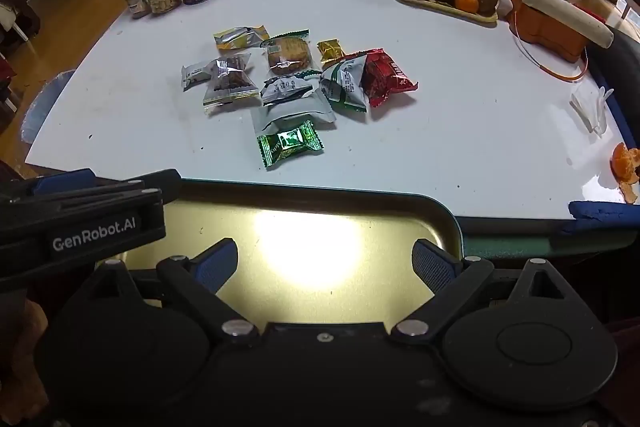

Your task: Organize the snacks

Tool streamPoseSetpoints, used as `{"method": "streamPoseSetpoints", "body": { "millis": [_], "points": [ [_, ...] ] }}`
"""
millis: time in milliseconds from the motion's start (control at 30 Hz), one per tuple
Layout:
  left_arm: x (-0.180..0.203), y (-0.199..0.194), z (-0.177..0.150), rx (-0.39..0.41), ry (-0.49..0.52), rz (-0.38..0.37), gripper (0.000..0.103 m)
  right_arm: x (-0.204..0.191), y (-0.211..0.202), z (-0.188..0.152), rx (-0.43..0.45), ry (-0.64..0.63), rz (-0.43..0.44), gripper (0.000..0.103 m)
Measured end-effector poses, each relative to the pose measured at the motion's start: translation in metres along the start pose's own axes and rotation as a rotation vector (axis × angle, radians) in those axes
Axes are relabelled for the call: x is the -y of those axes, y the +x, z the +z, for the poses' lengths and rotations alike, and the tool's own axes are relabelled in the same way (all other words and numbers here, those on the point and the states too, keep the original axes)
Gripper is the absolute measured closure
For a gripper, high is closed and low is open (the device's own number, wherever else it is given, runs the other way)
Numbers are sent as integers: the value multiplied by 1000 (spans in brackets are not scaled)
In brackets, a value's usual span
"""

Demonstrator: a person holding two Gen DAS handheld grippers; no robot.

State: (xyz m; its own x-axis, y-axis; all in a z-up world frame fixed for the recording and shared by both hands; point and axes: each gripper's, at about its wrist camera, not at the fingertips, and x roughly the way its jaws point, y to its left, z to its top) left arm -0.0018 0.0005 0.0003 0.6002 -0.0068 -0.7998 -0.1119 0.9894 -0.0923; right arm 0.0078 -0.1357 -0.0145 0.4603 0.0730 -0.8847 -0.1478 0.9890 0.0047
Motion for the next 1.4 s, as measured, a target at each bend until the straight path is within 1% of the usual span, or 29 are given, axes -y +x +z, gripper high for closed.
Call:
{"method": "streamPoseSetpoints", "body": {
  "millis": [33,67,133,300,467,533,1400],
  "points": [
    [-5,-1,-10,23,-12,-17,32,0,0,-1,-1,1,2,4],
    [0,5,-13,-4,-15,0,33,0,0,-2,-2,3,3,4],
    [-3,12,-10,-28,-32,-13,33,0,1,-4,-5,0,2,4],
    [-5,6,-1,-47,-23,-30,33,-2,-3,3,-10,3,3,4],
    [-2,5,-2,-38,-5,-13,33,0,-11,7,-11,-2,10,4],
    [-2,6,-1,-41,-9,-16,33,-2,-4,0,-5,-6,4,4],
    [3,4,-3,-36,23,-20,32,-2,-1,0,-12,-3,9,4]
  ]
}}
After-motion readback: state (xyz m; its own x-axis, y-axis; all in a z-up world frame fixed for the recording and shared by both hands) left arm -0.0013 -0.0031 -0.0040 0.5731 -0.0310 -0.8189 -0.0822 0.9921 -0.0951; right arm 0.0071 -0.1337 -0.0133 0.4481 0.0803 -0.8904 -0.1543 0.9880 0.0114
